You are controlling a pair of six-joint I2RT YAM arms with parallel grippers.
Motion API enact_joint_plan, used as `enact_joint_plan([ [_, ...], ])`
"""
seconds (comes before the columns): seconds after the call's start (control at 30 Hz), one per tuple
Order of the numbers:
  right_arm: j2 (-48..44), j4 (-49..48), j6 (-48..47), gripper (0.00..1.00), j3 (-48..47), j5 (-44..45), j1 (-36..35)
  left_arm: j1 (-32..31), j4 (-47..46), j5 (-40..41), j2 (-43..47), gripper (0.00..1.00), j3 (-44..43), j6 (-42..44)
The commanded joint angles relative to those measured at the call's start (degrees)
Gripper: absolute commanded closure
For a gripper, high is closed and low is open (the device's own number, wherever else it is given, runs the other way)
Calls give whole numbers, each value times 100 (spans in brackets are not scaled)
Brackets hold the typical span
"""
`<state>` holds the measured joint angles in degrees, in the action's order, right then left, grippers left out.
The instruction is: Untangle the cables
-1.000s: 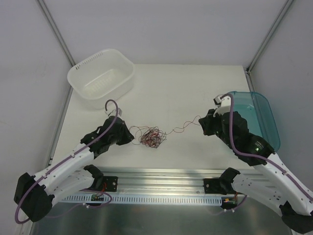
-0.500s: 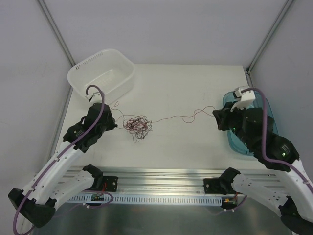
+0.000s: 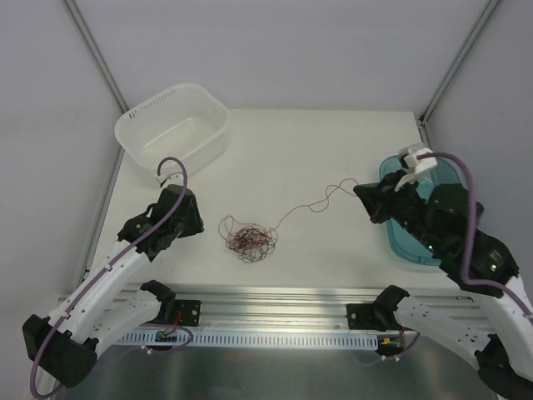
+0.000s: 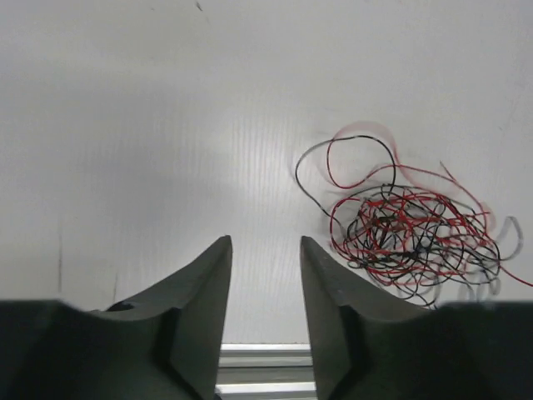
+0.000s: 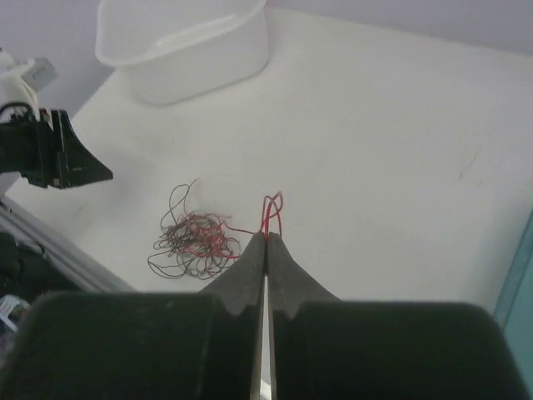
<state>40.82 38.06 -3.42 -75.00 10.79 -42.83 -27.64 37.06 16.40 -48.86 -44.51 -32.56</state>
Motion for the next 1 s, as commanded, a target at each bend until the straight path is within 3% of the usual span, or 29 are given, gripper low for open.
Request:
enact_joint_plan([
  [0.0, 409, -220, 315, 99, 556, -858, 29, 39, -199, -1031, 490, 58, 345, -251],
  [0.03, 453, -238, 455, 99, 618, -946, 20, 48, -208, -1156, 579, 46, 399, -321],
  [0.13, 646, -186, 422, 99, 443, -1245, 20, 30, -348, -1882, 851, 31, 610, -470],
  [0.23, 848, -28, 369, 99, -13, -1324, 12, -39, -874, -2718, 931, 26, 821, -803],
  [0.4, 1051, 140, 219, 99, -410, -1465, 20, -680, -1455, -2503, 371, 26, 647, -867],
  [0.53, 998, 149, 263, 99, -366, -1457, 11, -1681, -1667, -1923, -543, 27, 172, -656],
  [0.7, 884, 78, 316, 99, -243, -1465, 3, -2254, -1693, -1158, -1712, 30, -224, -568],
  [0.97, 744, 219, 316, 99, -287, -1439, 11, -2747, -1676, -814, -2996, 38, -497, -576],
])
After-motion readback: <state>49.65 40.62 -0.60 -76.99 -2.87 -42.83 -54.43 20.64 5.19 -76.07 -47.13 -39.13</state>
